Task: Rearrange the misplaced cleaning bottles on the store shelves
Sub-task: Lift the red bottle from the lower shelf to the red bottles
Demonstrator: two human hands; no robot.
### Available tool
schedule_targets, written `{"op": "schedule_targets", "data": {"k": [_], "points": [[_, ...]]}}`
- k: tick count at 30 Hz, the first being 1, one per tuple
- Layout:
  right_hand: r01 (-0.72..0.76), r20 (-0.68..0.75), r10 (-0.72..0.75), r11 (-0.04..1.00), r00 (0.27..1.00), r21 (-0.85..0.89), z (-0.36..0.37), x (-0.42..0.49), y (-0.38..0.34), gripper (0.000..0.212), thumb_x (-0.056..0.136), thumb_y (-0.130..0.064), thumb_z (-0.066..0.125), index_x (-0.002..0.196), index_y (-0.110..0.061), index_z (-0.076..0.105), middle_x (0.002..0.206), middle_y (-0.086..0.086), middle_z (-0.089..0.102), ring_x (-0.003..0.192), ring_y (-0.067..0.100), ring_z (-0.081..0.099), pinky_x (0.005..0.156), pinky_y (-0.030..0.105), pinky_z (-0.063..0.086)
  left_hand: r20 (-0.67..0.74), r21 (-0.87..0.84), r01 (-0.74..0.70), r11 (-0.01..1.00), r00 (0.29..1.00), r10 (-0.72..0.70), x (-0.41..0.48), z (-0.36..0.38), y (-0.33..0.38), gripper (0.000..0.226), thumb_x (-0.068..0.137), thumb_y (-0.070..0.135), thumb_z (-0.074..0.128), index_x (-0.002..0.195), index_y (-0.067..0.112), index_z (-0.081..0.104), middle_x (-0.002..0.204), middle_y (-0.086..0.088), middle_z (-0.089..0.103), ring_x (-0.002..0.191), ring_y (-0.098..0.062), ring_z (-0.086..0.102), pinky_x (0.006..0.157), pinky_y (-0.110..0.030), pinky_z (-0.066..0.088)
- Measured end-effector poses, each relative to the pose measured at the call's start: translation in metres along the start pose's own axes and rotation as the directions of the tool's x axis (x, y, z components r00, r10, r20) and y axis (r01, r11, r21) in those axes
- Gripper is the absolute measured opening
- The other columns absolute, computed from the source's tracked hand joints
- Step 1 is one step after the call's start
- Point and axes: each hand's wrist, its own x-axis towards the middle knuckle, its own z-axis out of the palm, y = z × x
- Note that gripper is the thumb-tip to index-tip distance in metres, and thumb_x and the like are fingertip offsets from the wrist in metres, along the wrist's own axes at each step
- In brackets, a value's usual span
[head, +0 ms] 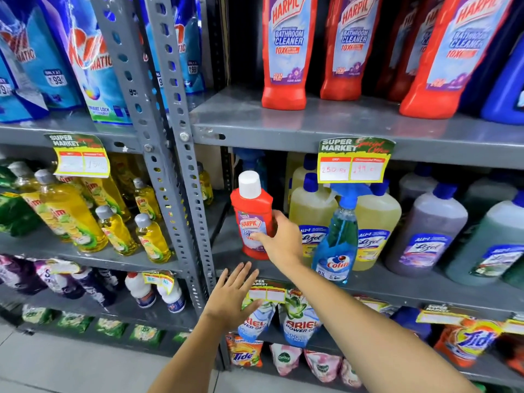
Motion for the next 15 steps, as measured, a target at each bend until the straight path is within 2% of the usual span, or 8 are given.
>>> {"op": "schedule_targets", "data": {"k": [2, 4, 5, 8, 10, 12, 13, 15], "points": [[0.062, -0.018, -0.061, 0.996, 0.998, 0.058, -0.023, -0.015, -0.014, 0.054, 0.076, -0.030, 0.084, 0.125, -0.021, 0.062, 0.116, -0.001, 0.073, 0.103, 0.015, 0.068, 0.090, 0.039, 0.058, -0.019, 0.014, -0.014, 1.000, 1.000, 0.014, -0.008, -0.001, -0.003, 0.077, 0.094, 0.072, 0.009, 0.155, 0.026, 0.007, 0.157, 0.006, -0.010, 0.148, -0.019, -0.007, 0.115, -0.039, -0.008], [0.149, -0.063, -0.142, 0.980, 0.988, 0.130, -0.052, -0.032, -0.034, 0.053, 0.071, -0.028, 0.086, 0.119, -0.027, 0.065, 0.106, -0.006, 0.075, 0.094, 0.011, 0.071, 0.085, 0.038, 0.059, -0.048, 0.020, -0.038, 0.999, 0.998, 0.039, -0.013, -0.006, -0.006, 0.074, 0.098, 0.070, 0.021, 0.153, 0.020, 0.028, 0.159, 0.001, 0.008, 0.147, -0.023, 0.018, 0.113, -0.040, 0.003], [0.190, -0.090, -0.177, 0.967, 0.980, 0.171, -0.068, -0.037, -0.046, 0.050, 0.068, -0.025, 0.087, 0.113, -0.030, 0.067, 0.099, -0.010, 0.076, 0.089, 0.007, 0.071, 0.083, 0.036, 0.059, -0.097, 0.022, -0.060, 0.998, 0.993, 0.062, -0.013, -0.011, -0.009, 0.074, 0.098, 0.069, 0.024, 0.152, 0.019, 0.033, 0.159, 0.000, 0.012, 0.147, -0.023, 0.020, 0.113, -0.040, 0.005], [0.314, -0.203, -0.266, 0.911, 0.942, 0.267, -0.123, -0.047, -0.093, 0.042, 0.062, -0.023, 0.087, 0.097, -0.034, 0.067, 0.086, -0.017, 0.074, 0.081, 0.005, 0.072, 0.077, 0.032, 0.059, -0.262, -0.025, -0.161, 0.987, 0.953, 0.149, 0.001, -0.060, -0.002, 0.068, 0.102, 0.061, 0.029, 0.151, 0.015, 0.034, 0.162, -0.001, 0.008, 0.149, -0.016, 0.004, 0.116, -0.042, 0.008], [0.423, -0.299, -0.340, 0.860, 0.892, 0.285, -0.162, -0.044, -0.123, 0.041, 0.061, -0.032, 0.084, 0.100, -0.029, 0.070, 0.092, -0.012, 0.076, 0.086, 0.011, 0.073, 0.080, 0.034, 0.059, -0.422, -0.049, -0.241, 0.969, 0.885, 0.198, 0.013, -0.113, 0.008, 0.060, 0.103, 0.051, 0.035, 0.150, 0.013, 0.036, 0.163, -0.005, 0.012, 0.149, -0.019, 0.007, 0.118, -0.045, 0.016], [0.510, -0.388, -0.393, 0.819, 0.833, 0.265, -0.196, -0.029, -0.144, 0.049, 0.062, -0.037, 0.080, 0.107, -0.018, 0.070, 0.099, -0.003, 0.076, 0.092, 0.017, 0.073, 0.085, 0.038, 0.058, -0.553, -0.018, -0.310, 0.951, 0.795, 0.249, 0.027, -0.170, 0.021, 0.056, 0.102, 0.042, 0.041, 0.149, 0.012, 0.036, 0.162, -0.008, 0.016, 0.149, -0.022, 0.012, 0.118, -0.046, 0.016], [0.536, -0.419, -0.406, 0.802, 0.812, 0.262, -0.212, -0.019, -0.152, 0.050, 0.062, -0.037, 0.080, 0.107, -0.017, 0.070, 0.100, 0.000, 0.076, 0.092, 0.020, 0.073, 0.086, 0.040, 0.058, -0.607, 0.016, -0.331, 0.944, 0.747, 0.272, 0.031, -0.198, 0.029, 0.057, 0.101, 0.040, 0.043, 0.149, 0.011, 0.035, 0.162, -0.009, 0.017, 0.149, -0.023, 0.012, 0.118, -0.046, 0.014], [0.552, -0.453, -0.410, 0.797, 0.792, 0.244, -0.236, 0.003, -0.160, 0.043, 0.063, -0.035, 0.080, 0.103, -0.026, 0.068, 0.102, 0.001, 0.075, 0.094, 0.022, 0.073, 0.088, 0.045, 0.058, -0.681, 0.111, -0.330, 0.937, 0.661, 0.314, 0.038, -0.248, 0.042, 0.059, 0.099, 0.039, 0.043, 0.150, 0.011, 0.032, 0.162, -0.009, 0.017, 0.149, -0.024, 0.010, 0.119, -0.048, 0.008]]}}
